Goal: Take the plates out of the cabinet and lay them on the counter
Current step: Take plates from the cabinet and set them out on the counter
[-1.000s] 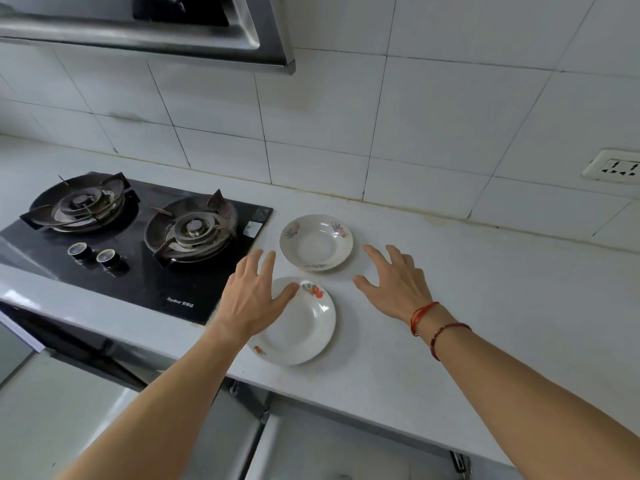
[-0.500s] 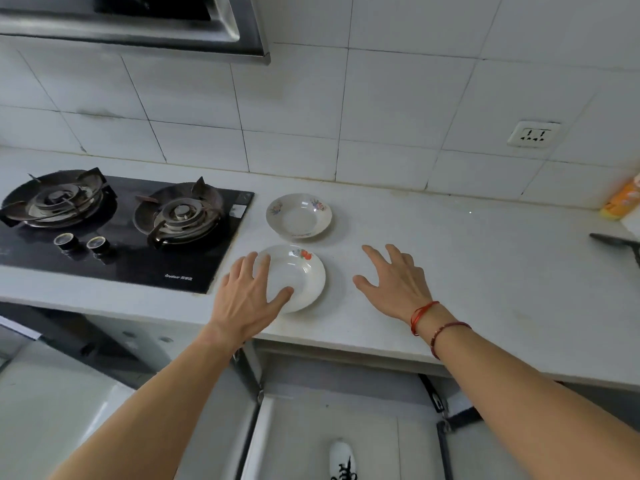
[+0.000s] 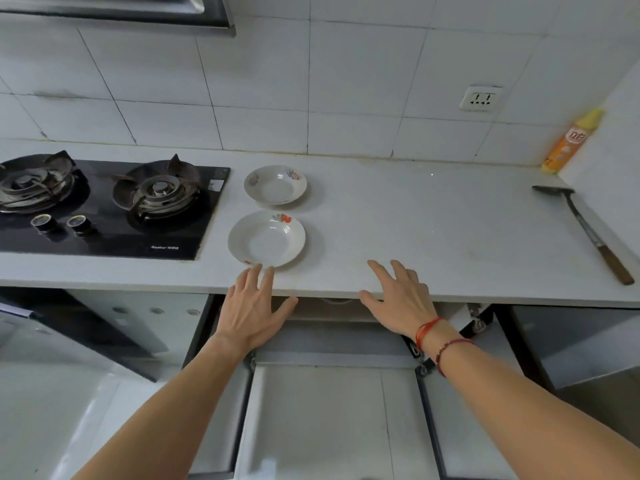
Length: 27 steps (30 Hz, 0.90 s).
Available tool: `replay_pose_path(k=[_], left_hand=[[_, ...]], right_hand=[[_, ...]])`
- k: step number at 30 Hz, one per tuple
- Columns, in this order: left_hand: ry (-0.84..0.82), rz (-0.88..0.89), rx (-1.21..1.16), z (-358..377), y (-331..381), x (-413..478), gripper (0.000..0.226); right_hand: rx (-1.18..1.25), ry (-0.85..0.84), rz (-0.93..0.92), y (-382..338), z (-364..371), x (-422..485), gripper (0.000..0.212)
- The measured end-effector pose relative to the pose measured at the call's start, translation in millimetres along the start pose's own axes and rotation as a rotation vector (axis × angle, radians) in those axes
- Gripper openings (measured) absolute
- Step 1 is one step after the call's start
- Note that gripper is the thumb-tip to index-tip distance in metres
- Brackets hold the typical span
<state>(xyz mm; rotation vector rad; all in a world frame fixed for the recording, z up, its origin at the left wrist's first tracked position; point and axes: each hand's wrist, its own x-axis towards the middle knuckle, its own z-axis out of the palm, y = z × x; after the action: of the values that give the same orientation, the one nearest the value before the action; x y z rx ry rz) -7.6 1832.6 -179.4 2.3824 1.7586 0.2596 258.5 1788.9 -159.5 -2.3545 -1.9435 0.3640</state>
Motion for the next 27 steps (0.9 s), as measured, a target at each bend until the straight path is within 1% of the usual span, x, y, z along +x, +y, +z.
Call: replay_pose_path(k=[2, 6, 10, 14, 16, 19, 23, 27], left_hand=[[-0.009, 0.002, 0.015, 12, 6, -5, 0.085], [-0.058, 0.025, 0.030, 49, 19, -17, 0.081], [-0.100, 0.022, 0.015, 98, 26, -21, 0.084], [-0.125, -0.006, -0.006, 157, 28, -14, 0.083], [-0.119, -0.003, 0.000, 186, 27, -6, 0.081], [-0.108, -0.002, 0.013, 230, 22, 11, 0.072], [-0.080, 0.001, 0.028, 288, 13, 43, 0.080], [-0.059, -0.005, 0.015, 344, 3, 79, 0.080]], right_hand=[[-0.006, -0.004, -0.009, 8, 11, -6, 0.066], [-0.005, -0.016, -0.019, 27, 40, -14, 0.066], [0.018, -0.044, -0.005, 54, 87, -16, 0.066], [0.026, -0.072, 0.012, 80, 142, -7, 0.067], [0.016, -0.070, 0.011, 93, 167, 4, 0.068], [-0.004, -0.058, 0.004, 111, 203, 26, 0.069], [0.003, -0.024, 0.011, 134, 250, 67, 0.070], [0.011, 0.028, 0.007, 149, 295, 112, 0.071]])
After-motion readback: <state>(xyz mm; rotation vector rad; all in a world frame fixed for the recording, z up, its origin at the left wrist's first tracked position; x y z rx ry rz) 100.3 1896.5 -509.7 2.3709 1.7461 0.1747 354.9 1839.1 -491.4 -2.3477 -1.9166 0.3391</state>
